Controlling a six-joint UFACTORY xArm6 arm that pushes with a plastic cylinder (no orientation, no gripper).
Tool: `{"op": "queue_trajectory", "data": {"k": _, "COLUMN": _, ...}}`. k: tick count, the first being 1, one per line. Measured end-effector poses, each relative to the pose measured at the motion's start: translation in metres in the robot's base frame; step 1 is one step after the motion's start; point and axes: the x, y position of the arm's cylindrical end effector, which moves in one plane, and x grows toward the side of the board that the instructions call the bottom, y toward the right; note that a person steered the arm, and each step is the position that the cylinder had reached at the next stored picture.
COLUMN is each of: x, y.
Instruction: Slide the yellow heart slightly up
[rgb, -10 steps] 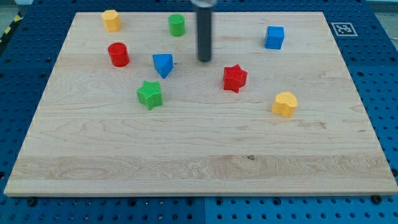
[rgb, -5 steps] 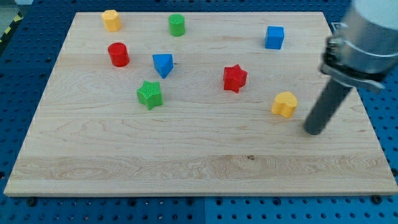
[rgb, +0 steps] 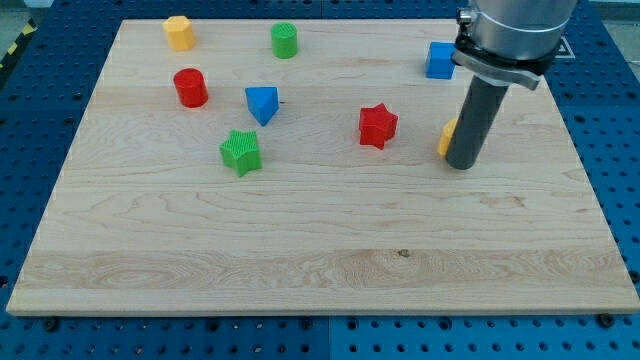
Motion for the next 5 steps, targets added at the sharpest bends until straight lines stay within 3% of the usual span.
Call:
{"op": "queue_trajectory", "data": {"k": 1, "x": -0.004, "y": 0.027}}
{"op": "queue_trajectory", "data": {"k": 2, "x": -0.035, "y": 0.025}}
{"op": "queue_trajectory", "data": {"k": 5, "x": -0.030, "y": 0.029}}
